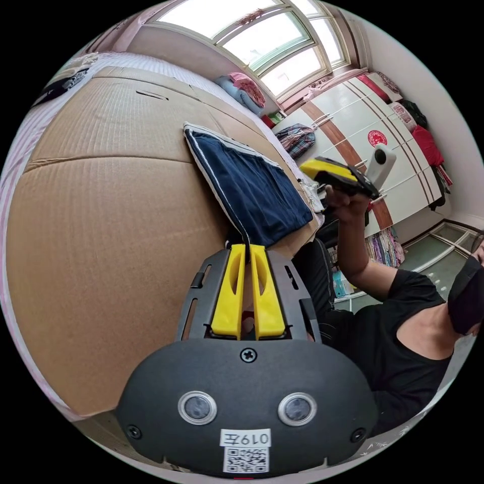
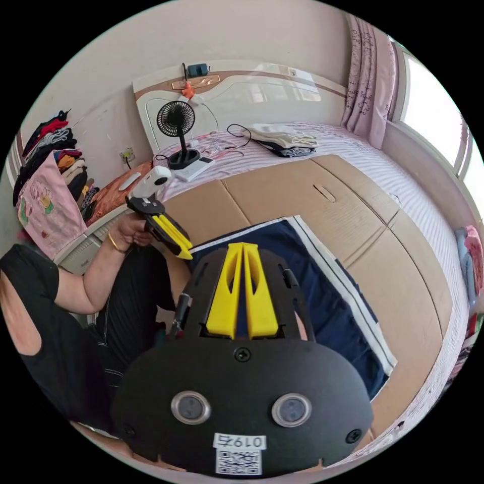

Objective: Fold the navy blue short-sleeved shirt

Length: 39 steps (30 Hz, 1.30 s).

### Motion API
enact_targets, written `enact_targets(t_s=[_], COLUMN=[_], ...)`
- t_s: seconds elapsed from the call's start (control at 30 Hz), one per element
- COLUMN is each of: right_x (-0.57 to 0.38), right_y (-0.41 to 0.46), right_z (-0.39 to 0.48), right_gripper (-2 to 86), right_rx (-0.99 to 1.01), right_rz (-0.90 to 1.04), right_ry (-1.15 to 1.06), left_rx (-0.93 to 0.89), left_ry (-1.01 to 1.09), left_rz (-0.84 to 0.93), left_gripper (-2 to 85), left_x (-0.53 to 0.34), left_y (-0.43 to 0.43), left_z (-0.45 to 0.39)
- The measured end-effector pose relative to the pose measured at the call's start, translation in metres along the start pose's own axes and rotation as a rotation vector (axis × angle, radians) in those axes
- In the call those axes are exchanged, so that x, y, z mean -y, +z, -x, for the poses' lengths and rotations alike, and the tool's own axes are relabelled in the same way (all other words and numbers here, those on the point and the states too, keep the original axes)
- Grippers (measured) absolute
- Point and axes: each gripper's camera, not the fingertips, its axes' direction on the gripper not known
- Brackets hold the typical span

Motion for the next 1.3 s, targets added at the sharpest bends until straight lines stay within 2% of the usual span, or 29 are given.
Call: enact_targets(t_s=[0.1, 0.27, 0.4, 0.47, 0.67, 0.8, 0.87, 1.03, 1.3], right_x=[0.062, 0.134, 0.160, 0.176, 0.215, 0.214, 0.207, 0.204, 0.209], right_y=[0.057, 0.196, 0.280, 0.330, 0.423, 0.486, 0.519, 0.556, 0.636], right_z=[-0.036, -0.057, -0.075, -0.089, -0.106, -0.127, -0.143, -0.168, -0.205], right_gripper=[2.9, 8.6, 8.2, 7.3, 0.0, 1.8, 6.5, 9.4, 8.7], right_rx=[0.064, -0.029, 0.010, -0.054, -0.154, -0.214, -0.222, -0.172, -0.177], right_rz=[0.067, 0.271, 0.385, 0.461, 0.579, 0.684, 0.734, 0.731, 0.858], right_ry=[-0.069, -0.258, -0.389, -0.488, -0.730, -0.813, -0.833, -0.852, -0.987], left_rx=[0.007, 0.051, 0.069, 0.074, 0.078, 0.075, 0.077, 0.078, 0.079], left_ry=[0.004, 0.019, 0.032, 0.035, 0.049, 0.053, 0.054, 0.055, 0.052], left_rz=[0.004, 0.031, 0.038, 0.041, 0.045, 0.046, 0.046, 0.044, 0.044], left_gripper=[2.0, 1.9, 1.8, 1.7, 1.6, 1.7, 1.7, 1.7, 1.7], left_x=[-0.001, 0.001, 0.002, 0.002, 0.002, 0.003, 0.003, 0.003, 0.004], left_y=[0.002, 0.007, 0.009, 0.010, 0.010, 0.010, 0.011, 0.011, 0.012], left_z=[0.000, -0.005, -0.008, -0.008, -0.009, -0.008, -0.008, -0.008, -0.007])
